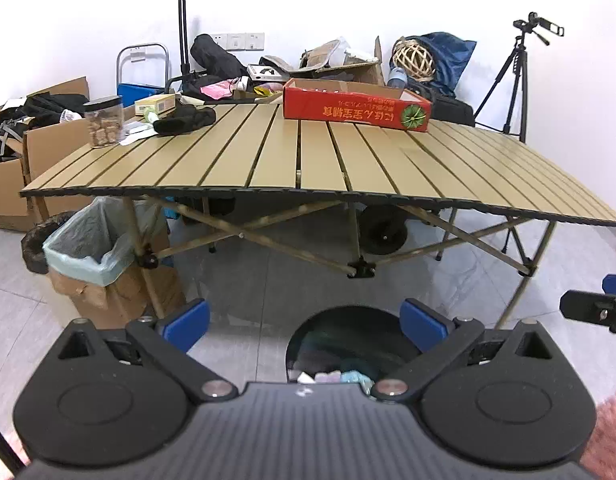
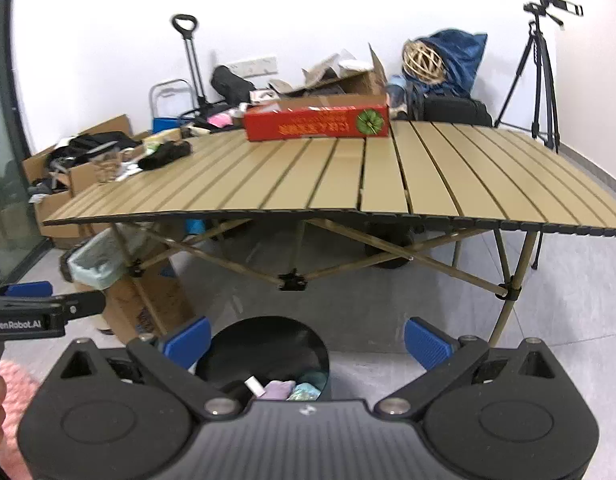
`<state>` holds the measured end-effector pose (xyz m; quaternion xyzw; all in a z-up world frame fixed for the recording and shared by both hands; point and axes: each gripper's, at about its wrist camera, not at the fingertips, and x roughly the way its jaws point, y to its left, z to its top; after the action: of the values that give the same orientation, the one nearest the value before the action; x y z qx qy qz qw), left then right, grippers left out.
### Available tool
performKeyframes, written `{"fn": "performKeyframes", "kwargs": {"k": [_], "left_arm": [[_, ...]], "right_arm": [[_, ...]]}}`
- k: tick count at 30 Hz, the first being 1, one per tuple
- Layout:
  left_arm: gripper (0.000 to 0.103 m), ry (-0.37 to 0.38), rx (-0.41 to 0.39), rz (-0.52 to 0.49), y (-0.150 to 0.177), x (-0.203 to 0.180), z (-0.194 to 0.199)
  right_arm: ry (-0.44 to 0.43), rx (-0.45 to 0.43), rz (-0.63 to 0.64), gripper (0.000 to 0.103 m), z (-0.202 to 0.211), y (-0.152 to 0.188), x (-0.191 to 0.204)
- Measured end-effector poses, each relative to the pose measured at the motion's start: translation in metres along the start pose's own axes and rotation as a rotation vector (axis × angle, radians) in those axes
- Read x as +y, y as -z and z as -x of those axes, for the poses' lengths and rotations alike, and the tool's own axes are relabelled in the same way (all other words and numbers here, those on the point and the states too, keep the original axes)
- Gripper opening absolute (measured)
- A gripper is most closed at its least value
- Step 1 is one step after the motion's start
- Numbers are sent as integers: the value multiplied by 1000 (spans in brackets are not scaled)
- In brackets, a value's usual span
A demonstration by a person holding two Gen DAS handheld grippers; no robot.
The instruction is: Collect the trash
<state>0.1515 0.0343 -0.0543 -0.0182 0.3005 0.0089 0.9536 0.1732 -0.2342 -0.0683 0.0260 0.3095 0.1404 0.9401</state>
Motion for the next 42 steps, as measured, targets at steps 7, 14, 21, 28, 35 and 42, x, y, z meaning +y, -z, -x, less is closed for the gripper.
{"fn": "performKeyframes", "kwargs": {"k": [7,14,21,28,35,42], "left_arm": [[103,12,18,9,33,9,54],[103,26,-12,-23,53,4,94],[103,9,-37,-47,64,1,114],[103,20,-23,-33,68,2,115],[103,25,-22,-36,69,0,115],[103,25,-22,-38,69,0,115]], "right_arm": [[-8,-4,59,103,58,29,25],[1,60,3,103,87,66,40],[68,63,-39,103,105,81,42],[69,68,-17,103,108,82,50],[74,74,-18,103,107,82,52],[75,75,-21,103,107,82,51]]}}
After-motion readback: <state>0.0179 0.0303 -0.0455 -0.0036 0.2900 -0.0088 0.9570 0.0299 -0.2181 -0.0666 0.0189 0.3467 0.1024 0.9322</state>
